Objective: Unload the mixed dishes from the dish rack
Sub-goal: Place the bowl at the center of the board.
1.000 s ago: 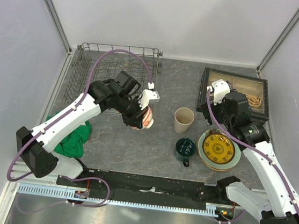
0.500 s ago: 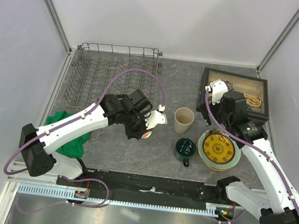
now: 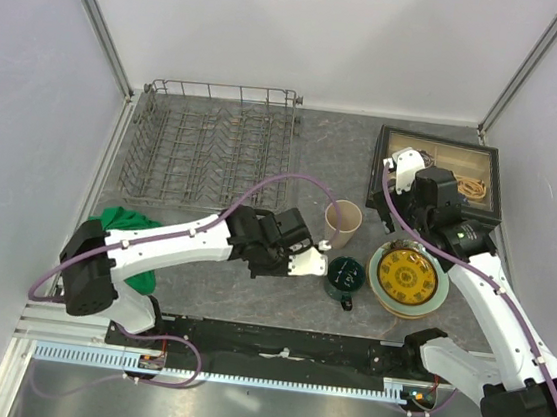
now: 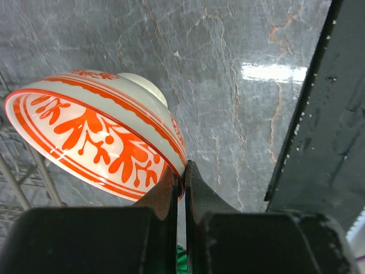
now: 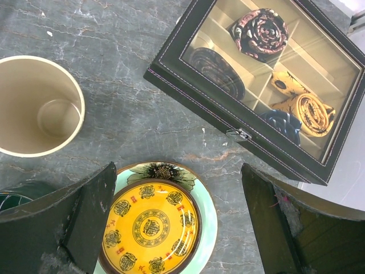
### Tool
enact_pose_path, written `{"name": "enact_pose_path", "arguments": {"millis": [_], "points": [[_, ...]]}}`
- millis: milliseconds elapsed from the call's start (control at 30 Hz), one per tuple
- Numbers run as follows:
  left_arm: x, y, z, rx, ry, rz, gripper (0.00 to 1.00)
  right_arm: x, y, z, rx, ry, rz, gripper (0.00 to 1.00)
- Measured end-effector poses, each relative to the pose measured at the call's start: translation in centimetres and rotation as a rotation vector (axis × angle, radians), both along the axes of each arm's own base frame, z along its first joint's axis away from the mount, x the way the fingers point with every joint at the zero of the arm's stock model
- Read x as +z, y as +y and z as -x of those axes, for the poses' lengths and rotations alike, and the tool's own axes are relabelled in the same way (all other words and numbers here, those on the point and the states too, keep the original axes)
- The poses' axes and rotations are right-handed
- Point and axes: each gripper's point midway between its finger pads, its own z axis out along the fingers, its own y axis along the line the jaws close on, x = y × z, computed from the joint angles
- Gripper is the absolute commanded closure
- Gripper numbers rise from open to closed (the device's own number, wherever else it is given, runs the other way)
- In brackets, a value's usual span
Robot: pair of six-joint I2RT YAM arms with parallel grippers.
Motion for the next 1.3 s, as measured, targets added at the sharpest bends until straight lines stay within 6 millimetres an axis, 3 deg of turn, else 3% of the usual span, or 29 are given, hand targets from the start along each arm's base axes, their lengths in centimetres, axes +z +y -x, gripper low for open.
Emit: {"name": "enact_pose_path", "arguments": {"millis": [500, 767, 1300], "points": [[-3.8, -2.3, 1.1, -0.150, -0.083, -0.161, 0.98, -0.5, -0.1, 0.1, 0.001, 0.013, -0.007, 0.02], [-4.1, -3.9, 0.7, -0.173, -0.129, -0.175, 0.98, -0.5, 0.0, 0.1, 0.007, 0.016, -0.013, 0.02], [-5.1, -3.7, 0.1, -0.175, -0.148, -0.225, 0.99, -0.9, 0.2, 0.3, 0.022, 0.030, -0.021, 0.02]]}}
